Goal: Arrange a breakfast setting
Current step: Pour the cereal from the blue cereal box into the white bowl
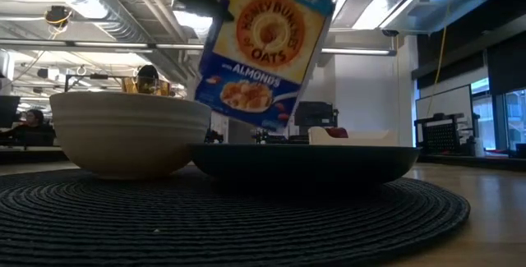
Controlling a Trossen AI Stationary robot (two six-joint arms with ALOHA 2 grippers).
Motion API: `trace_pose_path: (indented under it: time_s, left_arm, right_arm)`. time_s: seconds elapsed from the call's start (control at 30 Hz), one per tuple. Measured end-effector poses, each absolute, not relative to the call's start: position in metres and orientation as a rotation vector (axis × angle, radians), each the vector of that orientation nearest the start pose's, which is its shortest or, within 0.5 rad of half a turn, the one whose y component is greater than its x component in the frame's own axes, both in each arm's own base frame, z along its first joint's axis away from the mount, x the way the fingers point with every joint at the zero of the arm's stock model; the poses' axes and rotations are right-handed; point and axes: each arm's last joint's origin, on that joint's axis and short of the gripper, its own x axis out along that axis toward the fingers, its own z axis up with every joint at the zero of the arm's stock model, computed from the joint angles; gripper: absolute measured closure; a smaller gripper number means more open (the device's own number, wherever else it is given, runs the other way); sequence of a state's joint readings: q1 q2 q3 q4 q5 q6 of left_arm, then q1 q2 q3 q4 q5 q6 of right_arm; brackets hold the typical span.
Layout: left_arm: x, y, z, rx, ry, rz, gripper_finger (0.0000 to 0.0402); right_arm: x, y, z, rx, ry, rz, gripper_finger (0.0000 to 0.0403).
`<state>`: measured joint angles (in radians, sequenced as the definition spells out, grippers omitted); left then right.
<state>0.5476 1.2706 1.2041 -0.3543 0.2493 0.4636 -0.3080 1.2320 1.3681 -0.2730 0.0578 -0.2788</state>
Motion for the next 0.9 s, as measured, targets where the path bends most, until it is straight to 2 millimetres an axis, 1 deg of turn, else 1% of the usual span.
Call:
trace_pose_path:
  time_s: [0.13,0.2,0.33,0.43,0.5,0.57,0.7,0.77,0.83,0.9]
  left_arm:
    - [0.247,0.127,0.363,0.308,0.456,0.195,0.0400]
    - [0.249,0.123,0.362,0.307,0.465,0.198,0.0401]
    - [0.251,0.117,0.360,0.297,0.484,0.208,0.0401]
    - [0.253,0.114,0.360,0.288,0.480,0.200,0.0401]
    - [0.254,0.112,0.360,0.288,0.478,0.191,0.0401]
    - [0.254,0.110,0.360,0.288,0.477,0.184,0.0401]
    - [0.256,0.107,0.360,0.293,0.478,0.182,0.0401]
    - [0.257,0.105,0.360,0.299,0.481,0.188,0.0401]
    - [0.258,0.103,0.361,0.302,0.477,0.182,0.0401]
    - [0.259,0.101,0.361,0.305,0.473,0.174,0.0401]
  right_arm:
    - [0.261,-0.082,0.446,-0.276,0.228,-0.232,0.0218]
    - [0.266,-0.082,0.449,-0.257,0.256,-0.195,0.0206]
    - [0.272,-0.084,0.453,-0.179,0.314,-0.186,0.0192]
    - [0.273,-0.082,0.455,-0.172,0.298,-0.104,0.0179]
    - [0.274,-0.080,0.455,-0.162,0.293,-0.044,0.0159]
    - [0.274,-0.079,0.453,-0.154,0.304,-0.014,0.0128]
    - [0.275,-0.081,0.450,-0.155,0.339,-0.071,0.0051]
    - [0.278,-0.083,0.444,-0.142,0.377,-0.099,0.0020]
    - [0.283,-0.085,0.438,-0.131,0.413,-0.100,0.0008]
    - [0.288,-0.086,0.429,-0.114,0.471,-0.088,0.0015]
